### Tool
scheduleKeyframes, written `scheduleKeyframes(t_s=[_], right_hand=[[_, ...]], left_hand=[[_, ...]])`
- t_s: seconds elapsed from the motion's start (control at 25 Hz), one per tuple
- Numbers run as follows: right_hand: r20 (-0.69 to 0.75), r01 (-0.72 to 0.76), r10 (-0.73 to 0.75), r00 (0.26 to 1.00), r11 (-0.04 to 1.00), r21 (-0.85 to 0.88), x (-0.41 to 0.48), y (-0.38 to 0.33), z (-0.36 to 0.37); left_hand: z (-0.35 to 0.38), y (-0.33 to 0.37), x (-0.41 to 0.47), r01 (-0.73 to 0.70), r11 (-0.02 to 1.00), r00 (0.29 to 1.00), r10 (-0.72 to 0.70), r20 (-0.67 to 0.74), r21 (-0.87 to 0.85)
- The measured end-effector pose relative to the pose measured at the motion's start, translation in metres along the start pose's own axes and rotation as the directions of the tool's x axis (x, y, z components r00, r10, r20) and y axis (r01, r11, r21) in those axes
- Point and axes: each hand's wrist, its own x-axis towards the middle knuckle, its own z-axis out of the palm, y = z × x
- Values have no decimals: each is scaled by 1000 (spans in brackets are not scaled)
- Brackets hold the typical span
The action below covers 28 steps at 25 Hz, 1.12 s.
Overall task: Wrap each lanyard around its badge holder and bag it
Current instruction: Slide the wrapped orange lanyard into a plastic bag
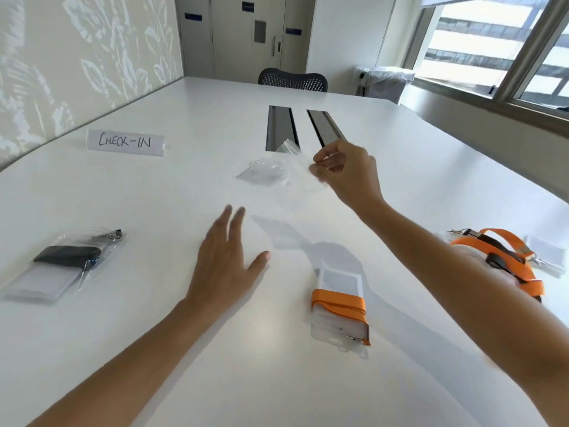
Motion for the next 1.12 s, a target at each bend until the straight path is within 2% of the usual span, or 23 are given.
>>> scheduleKeyframes(t_s=[0.16, 0.36, 0.56, 0.68, 0.88, 1.12], right_hand=[[77, -86, 76, 994, 986, 140, -50, 8, -30], [182, -129, 84, 980, 958, 255, -94, 8, -58], [239, -127, 53, 969, 944, 305, -116, 6, -81], [269, -147, 56, 961, 931, 334, -122, 7, -87], [285, -182, 67, 956, 898, 401, -123, 5, -84], [374, -215, 74, 925, 911, 352, -112, 0, -89]], left_hand=[[-11, 25, 2, -119, 993, 986, 114, -121, -28], [3, 95, -14, -175, 977, 981, 163, -103, -122], [4, 135, -19, -208, 960, 963, 166, -214, -189], [-1, 143, -21, -248, 956, 941, 200, -272, -156], [-7, 141, -23, -253, 946, 946, 199, -255, -201], [-14, 129, -17, -341, 937, 923, 318, -219, -78]])
